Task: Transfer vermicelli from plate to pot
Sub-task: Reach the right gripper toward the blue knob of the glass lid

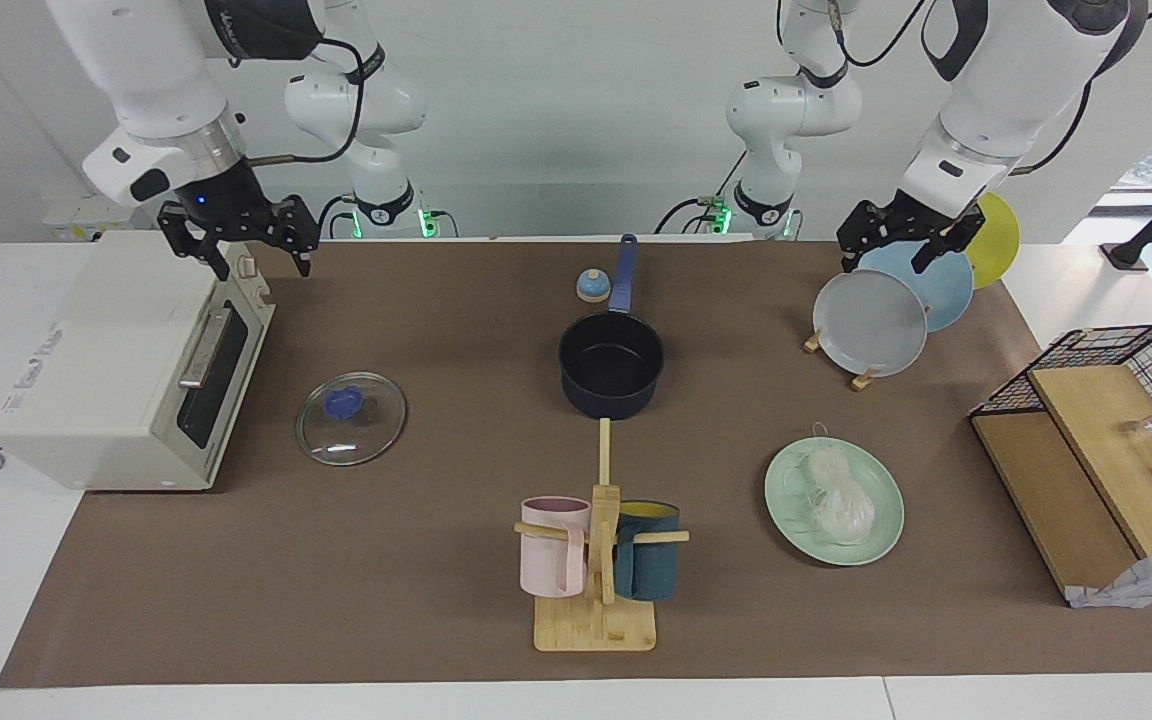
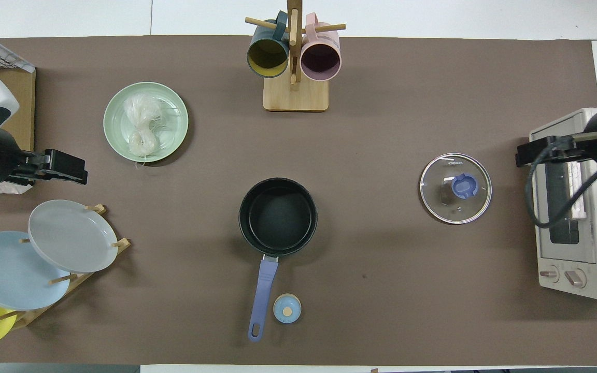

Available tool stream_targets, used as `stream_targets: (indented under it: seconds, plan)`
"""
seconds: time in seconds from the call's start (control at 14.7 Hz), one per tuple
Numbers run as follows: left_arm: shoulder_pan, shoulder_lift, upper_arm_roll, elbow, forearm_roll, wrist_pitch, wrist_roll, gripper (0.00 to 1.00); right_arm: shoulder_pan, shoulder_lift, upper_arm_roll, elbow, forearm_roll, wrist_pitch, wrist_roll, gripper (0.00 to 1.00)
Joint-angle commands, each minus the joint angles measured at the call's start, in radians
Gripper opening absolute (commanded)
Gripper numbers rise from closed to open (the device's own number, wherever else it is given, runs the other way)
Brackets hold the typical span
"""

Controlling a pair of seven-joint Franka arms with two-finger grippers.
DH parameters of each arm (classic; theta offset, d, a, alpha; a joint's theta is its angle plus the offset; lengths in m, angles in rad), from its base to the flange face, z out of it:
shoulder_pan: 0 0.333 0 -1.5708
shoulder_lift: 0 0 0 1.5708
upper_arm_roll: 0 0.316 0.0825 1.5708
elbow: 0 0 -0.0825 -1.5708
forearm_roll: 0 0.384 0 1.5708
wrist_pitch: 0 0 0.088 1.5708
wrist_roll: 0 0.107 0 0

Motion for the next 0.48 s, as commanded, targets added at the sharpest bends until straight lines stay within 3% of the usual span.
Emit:
stream_targets:
  seconds: [0.0,0.2,0.41]
  plan:
    - [-0.004,0.015,0.001,0.021,-0.01,0.007,-0.015,1.0,0.01,0.003,0.012,-0.166,0.015,0.166,0.032,1.0]
    - [-0.004,0.047,0.001,0.024,-0.014,0.037,-0.015,1.0,-0.002,0.086,0.01,-0.222,0.014,0.299,0.024,1.0]
    - [-0.006,0.122,0.001,0.028,-0.007,0.122,-0.015,1.0,-0.004,0.098,0.01,-0.365,0.014,0.473,0.019,1.0]
